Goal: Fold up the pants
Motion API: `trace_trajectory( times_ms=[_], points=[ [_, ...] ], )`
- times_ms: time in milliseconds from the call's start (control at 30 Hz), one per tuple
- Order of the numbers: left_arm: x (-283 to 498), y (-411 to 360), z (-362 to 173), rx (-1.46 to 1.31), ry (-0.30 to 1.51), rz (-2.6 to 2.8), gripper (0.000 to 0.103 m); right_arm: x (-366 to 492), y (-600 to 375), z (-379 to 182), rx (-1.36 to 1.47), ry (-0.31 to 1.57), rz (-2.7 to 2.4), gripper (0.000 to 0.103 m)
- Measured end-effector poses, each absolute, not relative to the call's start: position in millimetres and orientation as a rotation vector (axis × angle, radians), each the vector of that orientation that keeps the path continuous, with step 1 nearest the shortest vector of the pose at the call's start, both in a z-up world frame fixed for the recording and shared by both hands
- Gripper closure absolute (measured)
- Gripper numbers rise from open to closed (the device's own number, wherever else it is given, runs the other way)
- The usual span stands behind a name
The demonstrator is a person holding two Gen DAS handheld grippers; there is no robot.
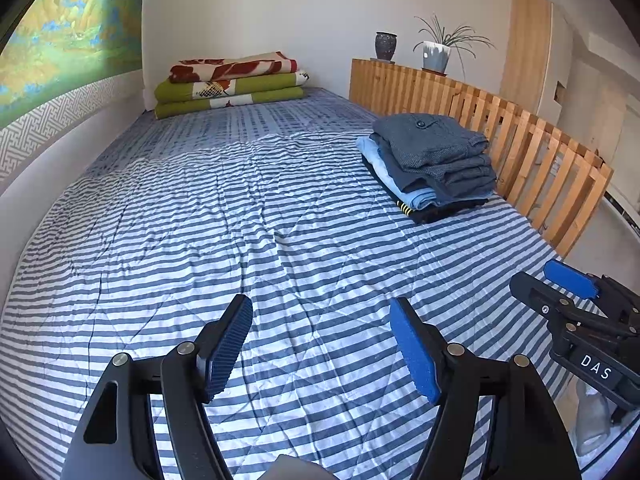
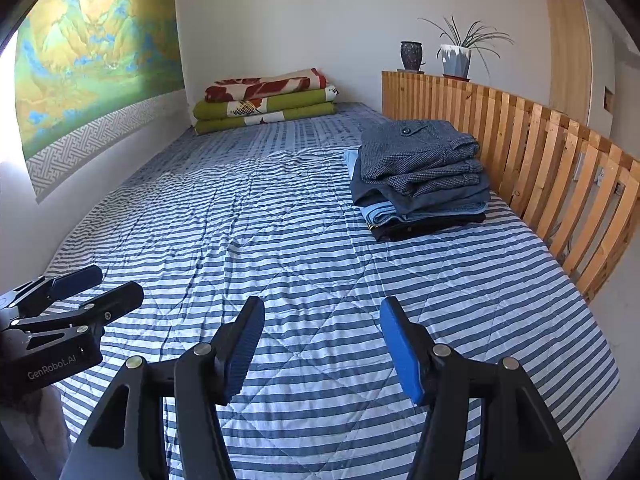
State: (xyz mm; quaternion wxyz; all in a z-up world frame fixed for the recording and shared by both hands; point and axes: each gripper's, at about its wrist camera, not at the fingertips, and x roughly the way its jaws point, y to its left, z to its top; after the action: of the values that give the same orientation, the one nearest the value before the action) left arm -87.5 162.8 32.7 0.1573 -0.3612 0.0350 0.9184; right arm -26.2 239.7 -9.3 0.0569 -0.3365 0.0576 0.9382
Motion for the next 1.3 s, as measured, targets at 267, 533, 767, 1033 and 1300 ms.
trace_trajectory(
  times_ms=[267,533,767,1033,1300],
  points=[
    [-83,166,32,-1.027,0.115,2.622,0.029,-26,240,-10,-1.019,0.172,2.845,0.047],
    [-82,167,31,-1.030,0.115,2.619,0.029,-27,240,-11,-1.028,0.171,2.846,0.047],
    [-82,169,28,-1.034,0.125,2.615,0.029,-28,239,-13,-1.039,0.167,2.851,0.046],
    [-84,171,28,-1.037,0.115,2.609,0.028,-31,239,-13,-1.044,0.176,2.850,0.046],
    [-75,174,34,-0.987,0.140,2.621,0.028,-30,231,-12,-1.039,0.151,2.871,0.046]
  ],
)
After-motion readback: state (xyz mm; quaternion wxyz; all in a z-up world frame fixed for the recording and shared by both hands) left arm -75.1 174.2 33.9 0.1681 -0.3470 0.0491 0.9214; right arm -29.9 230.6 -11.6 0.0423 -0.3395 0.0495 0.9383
